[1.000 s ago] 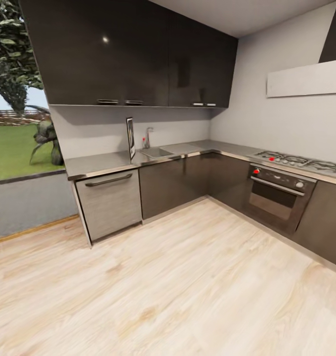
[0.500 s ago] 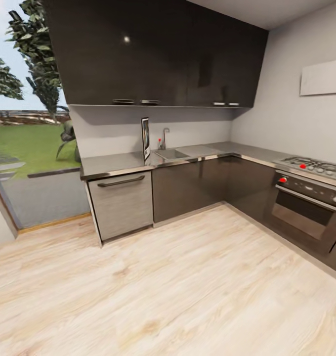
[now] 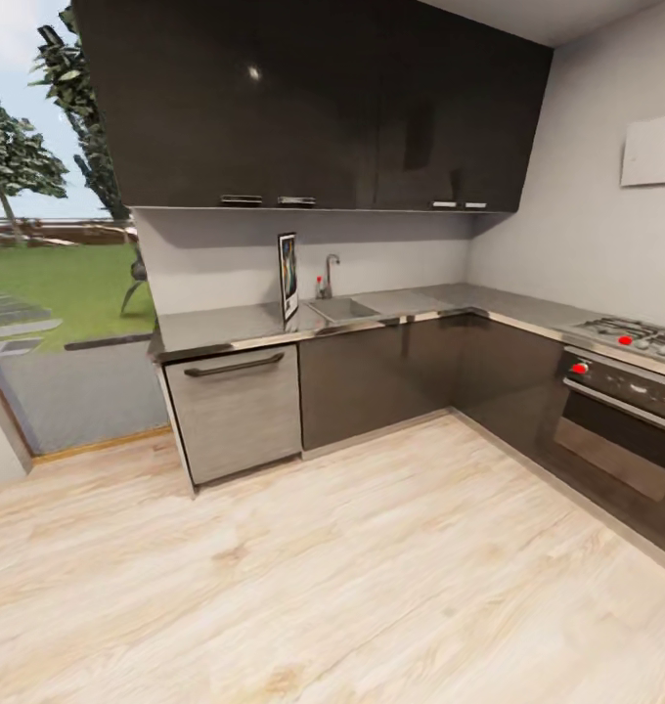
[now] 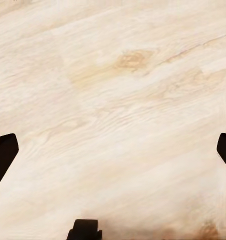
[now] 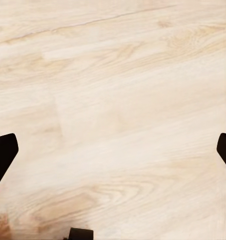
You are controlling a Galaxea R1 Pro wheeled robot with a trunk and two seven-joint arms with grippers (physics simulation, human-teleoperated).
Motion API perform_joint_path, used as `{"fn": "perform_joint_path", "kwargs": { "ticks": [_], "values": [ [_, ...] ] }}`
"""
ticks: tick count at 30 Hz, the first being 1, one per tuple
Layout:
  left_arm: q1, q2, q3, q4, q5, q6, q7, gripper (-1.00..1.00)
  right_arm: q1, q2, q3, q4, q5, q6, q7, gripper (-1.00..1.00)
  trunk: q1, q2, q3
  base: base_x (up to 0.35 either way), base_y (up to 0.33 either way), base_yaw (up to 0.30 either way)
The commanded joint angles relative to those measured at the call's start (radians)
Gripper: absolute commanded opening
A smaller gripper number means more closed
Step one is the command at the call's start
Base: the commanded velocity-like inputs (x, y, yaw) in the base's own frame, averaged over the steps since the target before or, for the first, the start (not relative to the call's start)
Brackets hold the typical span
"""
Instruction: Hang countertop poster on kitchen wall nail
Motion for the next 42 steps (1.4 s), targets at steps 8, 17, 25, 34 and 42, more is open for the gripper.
{"fn": "perform_joint_path", "kwargs": {
  "ticks": [8,17,25,34,42],
  "values": [
    [0.000,-0.001,0.003,-0.001,0.000,-0.001,0.000,1.00,-0.001,0.000,0.002,0.001,0.005,-0.003,-0.001,1.00,0.000,0.000,-0.001,0.251,-0.200,0.200],
    [0.000,-0.001,0.003,-0.002,0.000,-0.001,0.000,1.00,-0.001,0.000,0.001,0.001,0.005,-0.003,-0.001,1.00,0.000,0.000,-0.001,0.250,-0.168,0.042],
    [0.000,-0.001,0.003,-0.002,0.000,-0.001,0.000,1.00,-0.001,-0.001,0.000,0.001,0.005,-0.003,-0.001,1.00,0.000,0.000,-0.001,0.243,-0.024,0.003],
    [0.000,-0.001,0.003,-0.002,0.000,-0.001,0.000,1.00,-0.001,-0.001,0.000,0.001,0.006,-0.003,-0.001,1.00,0.000,0.000,-0.001,0.242,0.055,0.000],
    [0.000,-0.001,0.003,-0.002,0.000,-0.001,0.000,1.00,-0.001,-0.001,-0.001,0.001,0.005,-0.003,-0.001,1.00,0.000,0.000,-0.001,0.225,0.204,0.033]
  ]
}}
